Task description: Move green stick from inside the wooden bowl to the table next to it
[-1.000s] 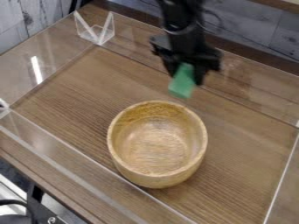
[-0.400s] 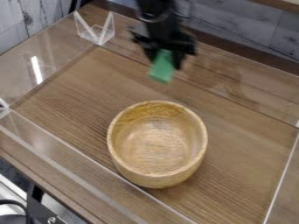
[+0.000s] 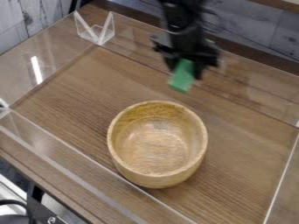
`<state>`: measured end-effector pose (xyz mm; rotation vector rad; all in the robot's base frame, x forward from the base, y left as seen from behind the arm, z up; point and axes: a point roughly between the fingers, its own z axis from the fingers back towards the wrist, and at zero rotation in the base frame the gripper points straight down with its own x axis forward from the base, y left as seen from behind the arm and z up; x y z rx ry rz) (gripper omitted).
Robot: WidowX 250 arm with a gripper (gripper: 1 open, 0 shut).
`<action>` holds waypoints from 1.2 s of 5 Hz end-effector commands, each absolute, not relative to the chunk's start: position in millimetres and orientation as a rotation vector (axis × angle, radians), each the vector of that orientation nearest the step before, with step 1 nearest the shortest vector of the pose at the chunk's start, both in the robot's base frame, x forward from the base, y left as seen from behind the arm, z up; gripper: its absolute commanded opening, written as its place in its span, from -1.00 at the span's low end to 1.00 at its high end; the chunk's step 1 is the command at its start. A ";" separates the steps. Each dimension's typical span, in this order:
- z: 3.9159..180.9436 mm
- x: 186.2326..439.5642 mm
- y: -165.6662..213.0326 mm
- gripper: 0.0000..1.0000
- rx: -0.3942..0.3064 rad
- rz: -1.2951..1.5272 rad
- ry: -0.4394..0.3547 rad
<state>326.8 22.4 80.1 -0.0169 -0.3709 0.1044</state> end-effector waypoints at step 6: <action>86.4 332.6 25.2 -1.00 -0.008 0.093 -0.455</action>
